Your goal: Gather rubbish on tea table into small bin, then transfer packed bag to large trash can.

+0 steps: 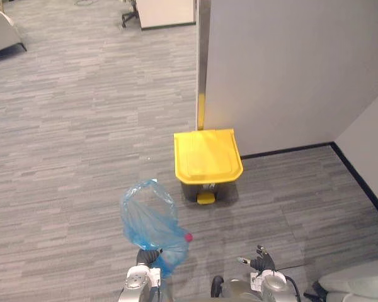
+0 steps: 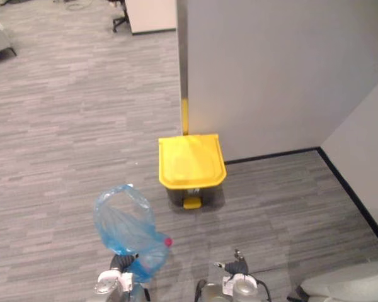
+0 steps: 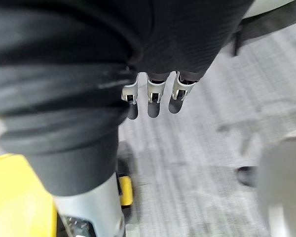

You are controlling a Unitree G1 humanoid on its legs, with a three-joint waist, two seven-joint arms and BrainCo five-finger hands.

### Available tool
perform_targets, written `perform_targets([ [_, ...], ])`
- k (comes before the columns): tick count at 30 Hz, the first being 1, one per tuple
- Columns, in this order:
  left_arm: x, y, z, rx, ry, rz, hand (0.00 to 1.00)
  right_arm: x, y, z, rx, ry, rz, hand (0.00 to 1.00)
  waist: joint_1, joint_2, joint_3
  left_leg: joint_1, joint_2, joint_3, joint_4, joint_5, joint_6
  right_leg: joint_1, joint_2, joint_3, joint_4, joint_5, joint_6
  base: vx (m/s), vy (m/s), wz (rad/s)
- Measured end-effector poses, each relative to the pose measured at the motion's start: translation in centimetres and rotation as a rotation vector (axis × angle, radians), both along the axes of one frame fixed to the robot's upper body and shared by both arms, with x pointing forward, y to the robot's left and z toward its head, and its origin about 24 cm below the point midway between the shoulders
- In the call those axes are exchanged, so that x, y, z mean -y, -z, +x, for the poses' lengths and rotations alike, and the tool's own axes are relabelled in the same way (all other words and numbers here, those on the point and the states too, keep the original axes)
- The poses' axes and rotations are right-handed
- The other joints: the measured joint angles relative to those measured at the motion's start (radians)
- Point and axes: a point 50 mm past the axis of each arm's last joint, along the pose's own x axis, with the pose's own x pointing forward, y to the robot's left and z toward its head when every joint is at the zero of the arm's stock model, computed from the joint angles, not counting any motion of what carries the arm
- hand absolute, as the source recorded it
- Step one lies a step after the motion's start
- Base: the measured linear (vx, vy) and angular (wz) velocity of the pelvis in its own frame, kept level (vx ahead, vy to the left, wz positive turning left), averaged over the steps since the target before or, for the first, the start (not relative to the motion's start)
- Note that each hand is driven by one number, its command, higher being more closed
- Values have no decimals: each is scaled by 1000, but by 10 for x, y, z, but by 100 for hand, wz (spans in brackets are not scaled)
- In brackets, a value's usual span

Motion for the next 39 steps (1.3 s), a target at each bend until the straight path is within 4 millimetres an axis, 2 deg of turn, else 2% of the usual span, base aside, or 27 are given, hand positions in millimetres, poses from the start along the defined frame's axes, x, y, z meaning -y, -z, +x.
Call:
perform_targets([
  [1,1,0,0,-1,3,-1,100,1,0,-1,-3,10,1,0,0,1,0,1,-26,-4,-140,20,1,14,-15,4,-8,-6,18,286,177,-9],
  [2,2,2,-1,-11,12,-4,100,5,2,-4,-15,18,-7,0,-2,11,-8,13,-64,-21,-324,119,-2,19,-19,8,-15,-7,46,348,227,-10],
  [3,4,2,-2,-15,18,-7,100,11,3,-8,-29,20,-20,0,-5,31,-15,22,-77,-43,-415,224,-4,25,-12,18,-18,-17,68,282,235,-13],
  [4,1,5,-6,-35,19,0,100,13,8,-15,-72,20,-22,0,-3,28,-17,32,-93,-54,-430,244,-12,31,-19,36,-18,-36,99,262,225,-5],
  [5,-8,6,-6,-45,30,29,100,9,11,-18,-96,16,-10,0,-8,-3,-28,42,-132,-56,-451,239,0,28,-53,52,-16,-34,113,246,220,0],
  [7,-15,5,-5,-44,36,48,100,5,12,-21,-104,18,1,0,-8,-33,-34,58,-177,-40,-461,208,21,28,-101,60,-4,-52,139,195,187,-2],
  [8,-16,5,-5,-45,38,49,100,5,13,-22,-109,18,1,0,-8,-35,-32,67,-191,-33,-460,188,28,26,-118,68,23,-55,144,203,208,-23],
  [9,-15,6,-6,-49,39,47,100,5,12,-19,-105,14,-1,0,-8,-29,-27,95,-207,-22,-471,161,41,0,-138,95,111,-54,145,150,203,-30],
  [11,-17,9,-11,-73,42,53,100,2,11,-16,-98,0,3,0,-9,-24,-23,156,-229,-4,-498,146,44,-86,-164,141,326,-34,150,134,209,-18],
  [12,-19,11,-15,-88,56,67,100,1,12,-16,-97,-5,4,0,-12,-17,-21,188,-237,-6,-515,136,53,-125,-172,155,429,-14,137,199,170,2],
  [15,-30,9,-14,-88,47,107,100,0,11,-14,-94,-18,3,0,-20,-18,-21,232,-235,-32,-552,124,60,-195,-133,146,490,-98,114,200,47,19],
  [16,-34,9,-13,-88,43,119,100,1,11,-14,-92,-17,0,0,-25,-15,-19,249,-224,-38,-564,122,56,-225,-108,118,464,-112,94,242,-70,31],
  [17,-37,9,-14,-93,36,126,100,2,10,-12,-88,-27,-8,0,-28,-6,-13,275,-205,-36,-564,123,37,-244,-65,84,361,-98,77,226,-75,23],
  [18,-38,9,-14,-94,35,128,100,2,10,-11,-86,-34,-9,0,-28,-9,-14,280,-204,-38,-564,125,29,-243,-56,77,299,-71,71,255,-78,15],
  [19,-45,8,-15,-92,35,147,100,-2,11,-13,-94,-45,-4,0,-26,-46,-22,288,-238,-48,-562,115,12,-241,-47,77,149,68,4,283,-67,13],
  [20,-39,11,-15,-109,23,126,100,4,12,-12,-103,-48,-20,0,-28,-18,-15,300,-214,-71,-561,110,0,-214,-34,65,154,69,2,279,-67,11],
  [23,-28,13,-15,-109,13,89,100,10,12,-13,-110,-32,-30,0,-29,23,-22,308,-181,-85,-578,110,-2,-174,7,50,68,78,-3,256,-78,-5],
  [25,-27,14,-17,-115,8,83,100,11,13,-16,-120,-20,-27,0,-29,24,-21,324,-169,-86,-580,111,-2,-135,25,49,13,92,-9,176,-57,-10],
  [29,-25,15,-18,-117,17,75,100,15,14,-19,-132,-9,-31,0,-30,23,-24,351,-166,-86,-595,112,-4,-42,41,47,-132,150,10,82,39,0],
  [33,-23,15,-18,-119,33,66,100,14,14,-20,-136,-8,-29,0,-28,20,-25,337,-182,-85,-597,112,-4,-22,31,54,-222,209,35,11,82,-2],
  [39,-23,15,-18,-119,40,69,100,10,16,-22,-141,-9,-16,0,-27,18,-27,333,-202,-95,-597,112,-4,-3,14,54,-267,241,44,-52,35,3],
])
